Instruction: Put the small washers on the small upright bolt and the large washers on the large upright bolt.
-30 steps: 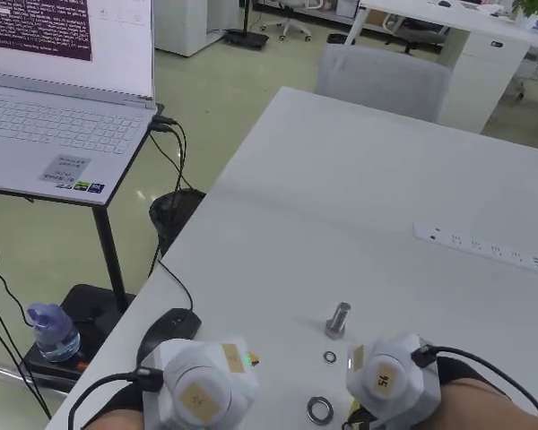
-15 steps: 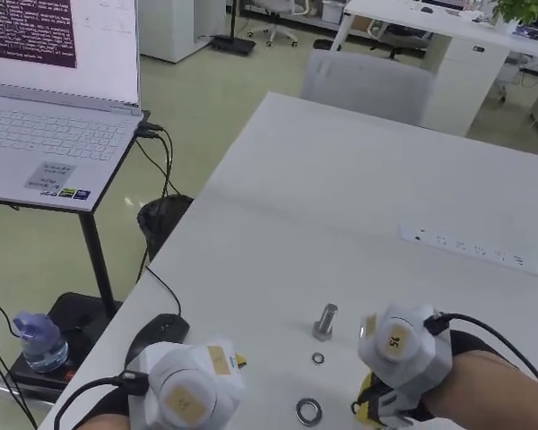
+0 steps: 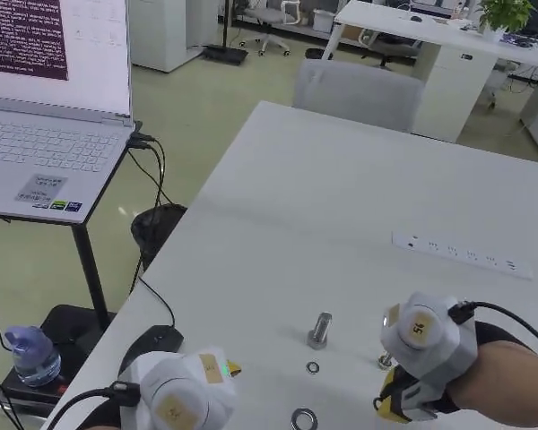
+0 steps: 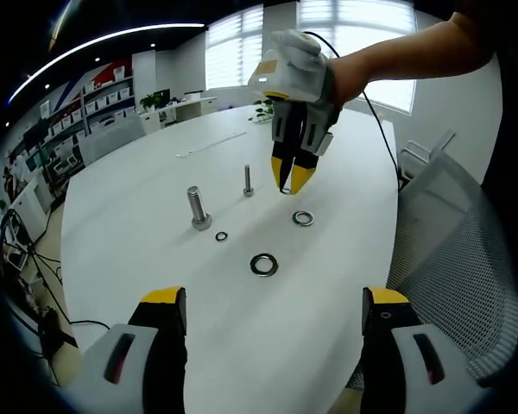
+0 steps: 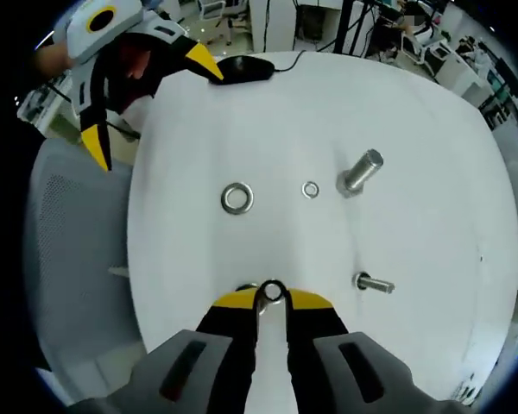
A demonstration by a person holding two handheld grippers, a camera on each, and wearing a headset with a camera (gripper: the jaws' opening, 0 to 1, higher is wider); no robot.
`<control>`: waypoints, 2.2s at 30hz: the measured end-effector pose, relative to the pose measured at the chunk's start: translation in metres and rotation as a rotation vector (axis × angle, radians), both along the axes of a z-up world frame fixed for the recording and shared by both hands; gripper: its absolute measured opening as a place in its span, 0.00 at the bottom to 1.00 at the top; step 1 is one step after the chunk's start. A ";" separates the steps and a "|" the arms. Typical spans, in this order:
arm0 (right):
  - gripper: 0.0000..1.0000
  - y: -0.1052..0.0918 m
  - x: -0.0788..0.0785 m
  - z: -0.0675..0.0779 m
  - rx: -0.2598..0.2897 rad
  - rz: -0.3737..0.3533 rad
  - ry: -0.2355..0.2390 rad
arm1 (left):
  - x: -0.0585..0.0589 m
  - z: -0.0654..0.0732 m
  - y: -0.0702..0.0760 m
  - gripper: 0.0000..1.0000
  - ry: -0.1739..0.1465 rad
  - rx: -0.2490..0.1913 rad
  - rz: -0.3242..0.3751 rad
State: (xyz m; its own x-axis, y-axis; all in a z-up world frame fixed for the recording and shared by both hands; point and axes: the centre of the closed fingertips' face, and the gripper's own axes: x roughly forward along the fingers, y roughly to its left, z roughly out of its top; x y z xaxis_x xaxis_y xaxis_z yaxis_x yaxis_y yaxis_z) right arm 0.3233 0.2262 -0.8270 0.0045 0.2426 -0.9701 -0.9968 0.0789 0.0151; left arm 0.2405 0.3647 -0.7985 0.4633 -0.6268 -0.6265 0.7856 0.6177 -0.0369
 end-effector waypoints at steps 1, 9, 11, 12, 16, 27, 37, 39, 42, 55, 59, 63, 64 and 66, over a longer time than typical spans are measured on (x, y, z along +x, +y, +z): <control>0.12 -0.004 0.002 0.001 -0.002 -0.009 -0.001 | 0.000 -0.001 0.000 0.83 0.001 0.004 -0.002; 0.12 -0.026 0.020 0.008 -0.008 -0.072 -0.014 | 0.002 -0.001 0.001 0.83 0.002 0.013 -0.012; 0.12 -0.029 0.024 0.010 -0.009 -0.081 -0.019 | 0.003 -0.001 0.001 0.83 0.002 0.014 -0.013; 0.12 -0.031 0.027 0.012 -0.011 -0.085 -0.023 | 0.003 -0.001 0.001 0.83 0.002 0.014 -0.014; 0.12 -0.033 0.034 0.015 -0.012 -0.090 -0.034 | 0.003 -0.003 0.000 0.83 0.006 0.017 -0.015; 0.12 -0.025 0.067 0.024 0.003 -0.104 -0.080 | 0.004 -0.004 -0.001 0.83 0.008 0.021 -0.012; 0.12 -0.017 0.084 0.022 0.014 -0.115 -0.093 | 0.007 -0.003 0.000 0.86 0.007 0.015 -0.007; 0.12 -0.015 0.086 0.020 0.017 -0.115 -0.090 | 0.006 -0.004 0.000 0.88 0.011 0.014 -0.008; 0.12 -0.013 0.087 0.018 0.017 -0.115 -0.085 | 0.007 -0.004 -0.001 0.91 0.007 0.007 -0.009; 0.12 -0.009 0.088 0.008 0.004 -0.101 -0.070 | 0.003 -0.007 -0.003 0.98 0.017 -0.006 -0.020; 0.12 -0.008 0.088 0.006 -0.004 -0.092 -0.069 | 0.004 -0.007 -0.003 0.97 0.019 -0.006 -0.016; 0.12 -0.009 0.089 0.001 -0.013 -0.088 -0.065 | 0.004 -0.008 -0.002 0.96 0.020 -0.003 -0.012; 0.12 -0.009 0.088 0.000 -0.017 -0.088 -0.065 | 0.005 -0.008 -0.001 0.95 0.021 -0.004 -0.011; 0.12 -0.010 0.088 -0.003 -0.020 -0.084 -0.064 | 0.005 -0.009 -0.001 0.95 0.020 -0.003 -0.011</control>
